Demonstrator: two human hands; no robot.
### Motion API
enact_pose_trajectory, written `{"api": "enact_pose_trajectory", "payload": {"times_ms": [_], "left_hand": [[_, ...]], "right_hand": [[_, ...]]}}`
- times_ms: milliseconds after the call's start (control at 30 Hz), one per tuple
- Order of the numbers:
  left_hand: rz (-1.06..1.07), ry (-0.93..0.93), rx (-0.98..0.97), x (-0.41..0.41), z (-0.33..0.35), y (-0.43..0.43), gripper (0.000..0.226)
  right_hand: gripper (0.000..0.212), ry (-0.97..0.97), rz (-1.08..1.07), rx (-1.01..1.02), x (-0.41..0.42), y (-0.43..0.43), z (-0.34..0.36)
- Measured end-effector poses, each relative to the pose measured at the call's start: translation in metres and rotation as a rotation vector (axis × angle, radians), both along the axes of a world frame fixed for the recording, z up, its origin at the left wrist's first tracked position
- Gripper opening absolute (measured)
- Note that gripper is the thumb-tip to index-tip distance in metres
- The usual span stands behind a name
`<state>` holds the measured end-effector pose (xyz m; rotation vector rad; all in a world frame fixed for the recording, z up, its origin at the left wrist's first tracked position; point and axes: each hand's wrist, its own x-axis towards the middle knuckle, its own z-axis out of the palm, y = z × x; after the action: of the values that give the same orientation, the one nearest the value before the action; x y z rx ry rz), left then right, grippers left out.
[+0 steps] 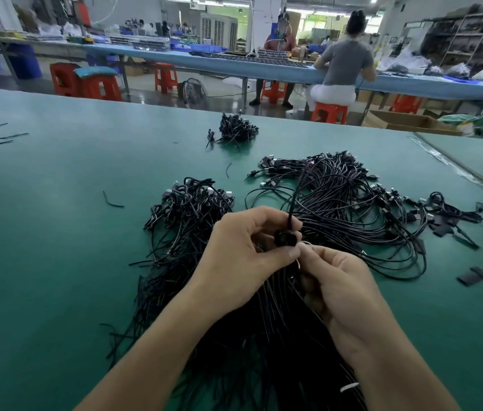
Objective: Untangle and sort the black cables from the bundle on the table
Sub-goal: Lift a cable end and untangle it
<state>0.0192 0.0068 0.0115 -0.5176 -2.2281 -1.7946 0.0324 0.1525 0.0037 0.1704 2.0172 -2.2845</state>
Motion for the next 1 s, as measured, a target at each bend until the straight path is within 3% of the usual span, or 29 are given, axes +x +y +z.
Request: {"api": "enact_pose_trajectory", "payload": {"times_ms": [167, 233, 333, 400, 500, 533, 633, 733, 867, 1000], "left_hand": [[0.222, 0.191, -0.064, -0.001, 0.006, -0.005, 0.023], [0.403, 0.343, -0.062, -0.005, 0.006, -0.008, 0.023], [0.706, 0.548, -0.147, -0.013, 0.000, -0.024, 0.021], [0.823, 0.571, -0.173, -0.019, -0.008, -0.037, 0.027], [0.905, 0.490, -0.148, -0.027, -0.019, -0.047, 0.030], [0.920, 0.459, -0.151, -0.030, -0.022, -0.048, 0.029], [0.941, 0.383, -0.204, -0.039, -0.025, -0.046, 0.026], [0.930, 0.234, -0.384, -0.052, -0.020, -0.045, 0.026], [0.730, -0.111, -0.671, -0.056, -0.011, -0.042, 0.041], [0.627, -0.272, -0.829, -0.051, -0.006, -0.037, 0.044]], "right_hand": [[0.007, 0.113, -0.138, -0.006, -0.001, 0.000, 0.006], [0.006, 0.107, -0.092, 0.046, 0.000, 0.003, 0.006], [0.006, 0.083, 0.030, 0.342, 0.001, 0.007, 0.002], [0.009, 0.111, 0.056, 0.621, 0.001, 0.011, -0.003], [0.003, 0.170, 0.037, 0.976, 0.002, 0.011, -0.011], [0.011, 0.177, 0.045, 1.057, 0.003, 0.009, -0.013], [0.035, 0.180, 0.079, 1.213, 0.005, 0.002, -0.020], [0.036, 0.254, 0.091, 1.356, 0.009, -0.008, -0.024], [0.033, 0.310, 0.113, 1.414, 0.012, -0.016, -0.030], [0.022, 0.336, 0.114, 1.423, 0.011, -0.016, -0.031]]}}
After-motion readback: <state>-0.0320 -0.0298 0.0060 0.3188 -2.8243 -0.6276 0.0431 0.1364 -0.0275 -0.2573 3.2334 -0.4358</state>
